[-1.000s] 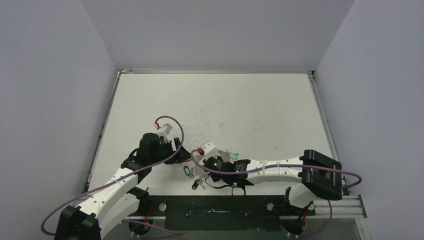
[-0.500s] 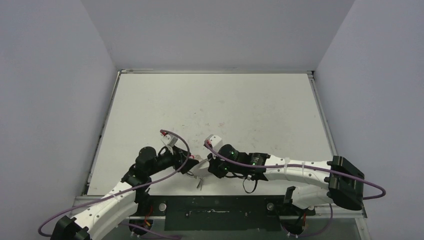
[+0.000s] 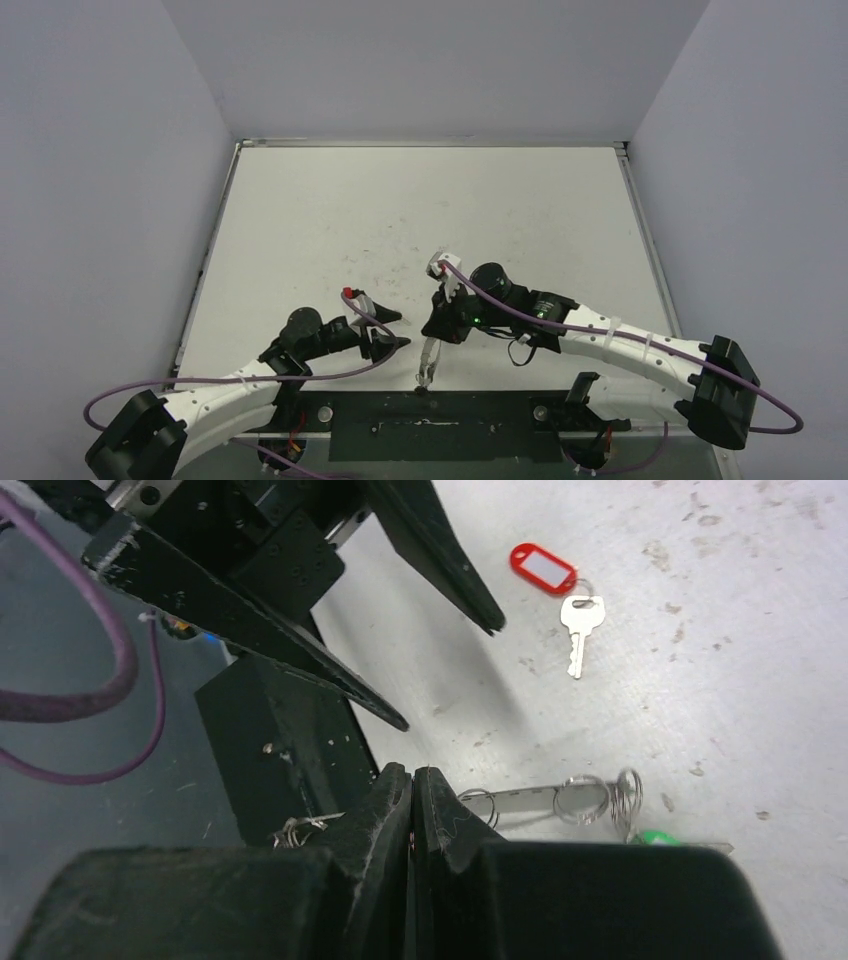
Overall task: Put the keys on the keyring
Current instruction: Pick up the keyring from the center of the board, then adjust the key on the keyring.
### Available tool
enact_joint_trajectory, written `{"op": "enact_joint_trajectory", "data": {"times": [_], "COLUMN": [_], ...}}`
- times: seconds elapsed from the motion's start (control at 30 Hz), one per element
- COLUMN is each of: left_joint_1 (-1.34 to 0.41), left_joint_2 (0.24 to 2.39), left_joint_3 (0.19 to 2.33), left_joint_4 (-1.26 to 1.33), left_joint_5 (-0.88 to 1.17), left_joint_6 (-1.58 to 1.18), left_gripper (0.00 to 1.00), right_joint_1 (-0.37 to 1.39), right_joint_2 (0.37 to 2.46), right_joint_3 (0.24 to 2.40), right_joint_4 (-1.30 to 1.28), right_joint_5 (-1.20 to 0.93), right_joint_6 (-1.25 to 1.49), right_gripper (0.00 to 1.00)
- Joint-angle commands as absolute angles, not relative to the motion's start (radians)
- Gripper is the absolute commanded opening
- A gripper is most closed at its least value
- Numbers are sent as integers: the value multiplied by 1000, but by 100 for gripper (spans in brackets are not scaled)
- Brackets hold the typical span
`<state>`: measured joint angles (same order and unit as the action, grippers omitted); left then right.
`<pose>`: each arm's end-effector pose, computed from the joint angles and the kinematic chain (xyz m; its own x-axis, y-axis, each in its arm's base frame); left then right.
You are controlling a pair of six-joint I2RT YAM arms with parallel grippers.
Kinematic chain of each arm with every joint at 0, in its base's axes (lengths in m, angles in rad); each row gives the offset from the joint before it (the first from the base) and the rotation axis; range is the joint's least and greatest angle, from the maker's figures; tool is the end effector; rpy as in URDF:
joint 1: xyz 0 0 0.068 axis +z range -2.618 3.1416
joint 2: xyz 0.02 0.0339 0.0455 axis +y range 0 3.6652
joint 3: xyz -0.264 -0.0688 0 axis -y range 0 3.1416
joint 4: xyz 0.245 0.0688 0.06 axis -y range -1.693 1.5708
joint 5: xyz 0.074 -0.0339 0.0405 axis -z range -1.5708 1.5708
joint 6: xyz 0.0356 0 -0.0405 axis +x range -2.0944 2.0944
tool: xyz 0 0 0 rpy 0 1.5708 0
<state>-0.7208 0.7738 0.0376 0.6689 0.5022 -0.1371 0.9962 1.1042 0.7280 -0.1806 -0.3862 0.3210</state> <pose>0.1074 -0.1171 0.1709 -0.1784 -0.0027 -0.9839 0.9236 0.3444 -0.1684 0.1203 0.2104 0.2585 -0.5727 -0.3468 -0.7428 -0.8122 0.3630 0.4567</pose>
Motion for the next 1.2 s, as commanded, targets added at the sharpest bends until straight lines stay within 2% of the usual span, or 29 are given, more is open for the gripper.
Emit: {"op": "enact_joint_trajectory", "data": {"times": [0.0,0.13,0.53,0.7,0.83,0.93,1.03,1.17], "left_joint_1": [-776,-844,-924,-929,-933,-934,-937,-942], "left_joint_2": [859,909,941,944,956,951,937,924], "left_joint_3": [59,74,42,56,58,57,53,54], "left_joint_4": [877,934,1065,1055,1088,1103,1106,1093], "left_joint_5": [493,444,410,414,433,442,446,454], "left_joint_6": [-75,-34,-43,-56,-69,-80,-88,-92], "left_gripper": [54,50,50,37,31,31,37,37], "right_joint_1": [996,996,996,996,996,995,996,996], "right_joint_2": [1146,1146,1075,1066,1069,1065,1050,1041], "right_joint_3": [768,743,681,652,627,601,567,518], "right_joint_4": [-101,-38,63,115,149,183,245,345], "right_joint_5": [-514,-525,-494,-510,-514,-504,-499,-484], "right_joint_6": [313,341,360,369,369,369,377,392], "right_gripper": [0,0,0,0,0,0,0,0]}}
